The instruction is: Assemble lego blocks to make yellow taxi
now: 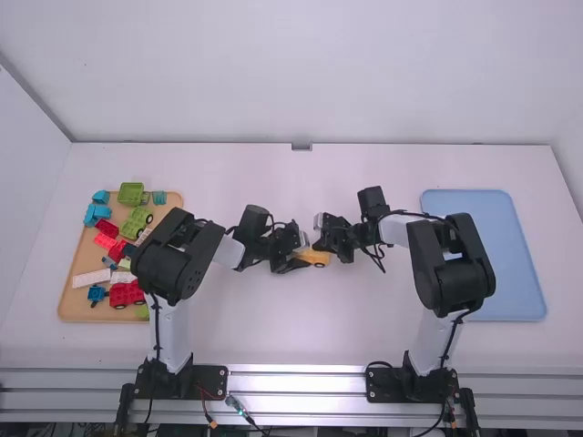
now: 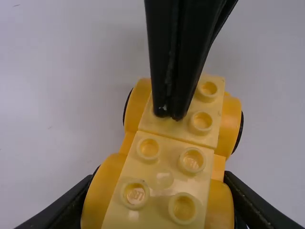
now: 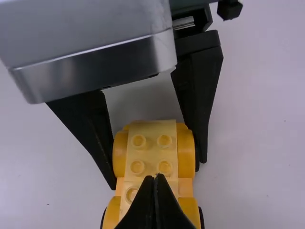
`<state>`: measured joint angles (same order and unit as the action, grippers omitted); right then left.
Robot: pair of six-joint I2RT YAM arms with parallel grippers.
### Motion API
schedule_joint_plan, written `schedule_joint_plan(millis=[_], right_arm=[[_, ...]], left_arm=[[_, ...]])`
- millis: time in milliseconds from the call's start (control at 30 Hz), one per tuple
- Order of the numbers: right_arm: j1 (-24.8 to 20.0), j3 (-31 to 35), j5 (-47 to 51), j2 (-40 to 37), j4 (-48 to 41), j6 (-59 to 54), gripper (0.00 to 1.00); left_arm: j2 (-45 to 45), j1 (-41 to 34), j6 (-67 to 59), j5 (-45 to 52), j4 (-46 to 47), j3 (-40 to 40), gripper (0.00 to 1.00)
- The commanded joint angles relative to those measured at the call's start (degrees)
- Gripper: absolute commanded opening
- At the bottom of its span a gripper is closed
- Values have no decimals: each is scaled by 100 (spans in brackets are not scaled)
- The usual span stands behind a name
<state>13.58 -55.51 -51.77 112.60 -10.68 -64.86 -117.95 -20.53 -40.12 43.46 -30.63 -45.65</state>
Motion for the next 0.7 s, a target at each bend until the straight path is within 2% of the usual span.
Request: schedule_joint_plan(millis=[0, 333, 533, 667], right_arm=[[28, 153, 372, 186, -131, -22, 0], [155, 752, 531, 391, 1045, 507, 0], [133, 916, 579, 389, 1043, 505, 0], [55, 975, 273, 389, 1342, 505, 0]], left_arm=[[-164, -11, 133, -389, 146, 129, 41], [-164, -11, 136, -389, 125, 129, 38], [-164, -11, 186, -391, 94, 129, 36], [-164, -9, 367, -391, -52, 129, 37]])
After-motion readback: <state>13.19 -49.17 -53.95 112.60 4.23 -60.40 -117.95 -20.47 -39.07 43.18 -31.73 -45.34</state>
